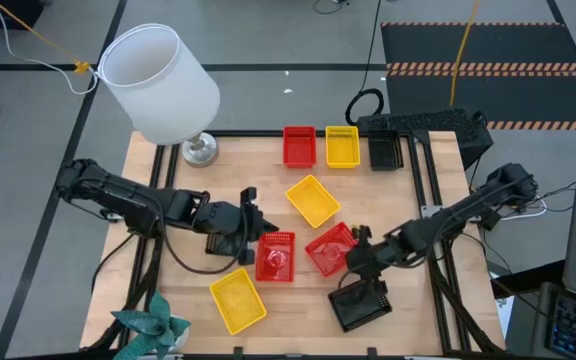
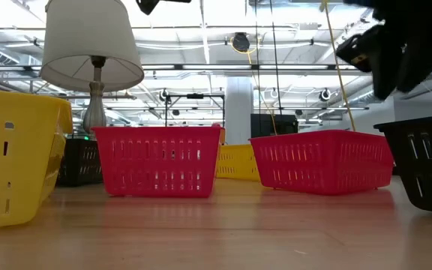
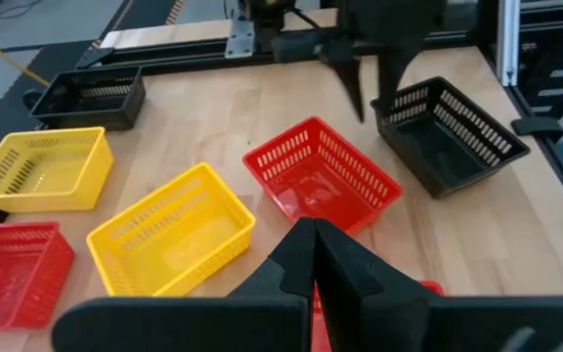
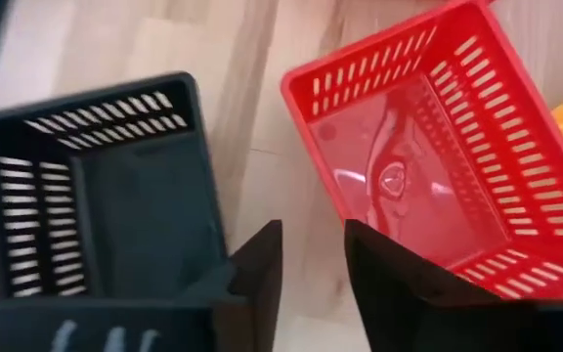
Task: Stack baskets by color
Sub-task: Stack the bottom right red bin on top of the top red bin
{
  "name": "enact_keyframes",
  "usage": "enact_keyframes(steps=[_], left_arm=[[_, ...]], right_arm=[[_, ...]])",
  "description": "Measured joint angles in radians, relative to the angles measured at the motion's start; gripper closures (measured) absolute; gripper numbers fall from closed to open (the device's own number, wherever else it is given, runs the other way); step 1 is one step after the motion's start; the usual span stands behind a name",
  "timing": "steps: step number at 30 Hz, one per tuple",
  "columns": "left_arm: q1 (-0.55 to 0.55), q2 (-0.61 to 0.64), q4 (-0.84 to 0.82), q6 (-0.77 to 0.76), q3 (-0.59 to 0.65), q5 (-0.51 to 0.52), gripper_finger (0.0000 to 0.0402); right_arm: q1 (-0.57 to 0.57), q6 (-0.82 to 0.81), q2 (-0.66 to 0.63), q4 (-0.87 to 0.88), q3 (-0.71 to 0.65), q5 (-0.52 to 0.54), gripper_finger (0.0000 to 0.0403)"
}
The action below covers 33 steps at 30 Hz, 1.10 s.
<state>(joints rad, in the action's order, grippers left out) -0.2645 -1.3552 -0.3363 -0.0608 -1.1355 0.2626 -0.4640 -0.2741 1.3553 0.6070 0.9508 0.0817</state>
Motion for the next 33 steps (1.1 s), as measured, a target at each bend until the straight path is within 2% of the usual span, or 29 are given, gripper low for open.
enact_keyframes(steps=[5, 10, 27, 33], left_arm=[[0.000, 0.000, 0.000, 0.012, 0.000, 0.000, 0.0392], [0.000, 0.000, 0.000, 0.013, 0.000, 0.000, 0.0392], [0.000, 0.000, 0.000, 0.013, 0.000, 0.000, 0.0392], [0.000, 0.000, 0.000, 0.027, 0.000, 0.001, 0.0392]], right_arm=[[0.019, 0.059, 0.043, -0.013, 0.000, 0.000, 0.0260], [0.032, 0.085, 0.056, -0.019, 0.000, 0.001, 0.0248], [0.046, 0.185, 0.116, -0.029, -0.001, 0.029, 0.0248], [0.056, 0.209, 0.116, -0.026, -0.001, 0.026, 0.0278]])
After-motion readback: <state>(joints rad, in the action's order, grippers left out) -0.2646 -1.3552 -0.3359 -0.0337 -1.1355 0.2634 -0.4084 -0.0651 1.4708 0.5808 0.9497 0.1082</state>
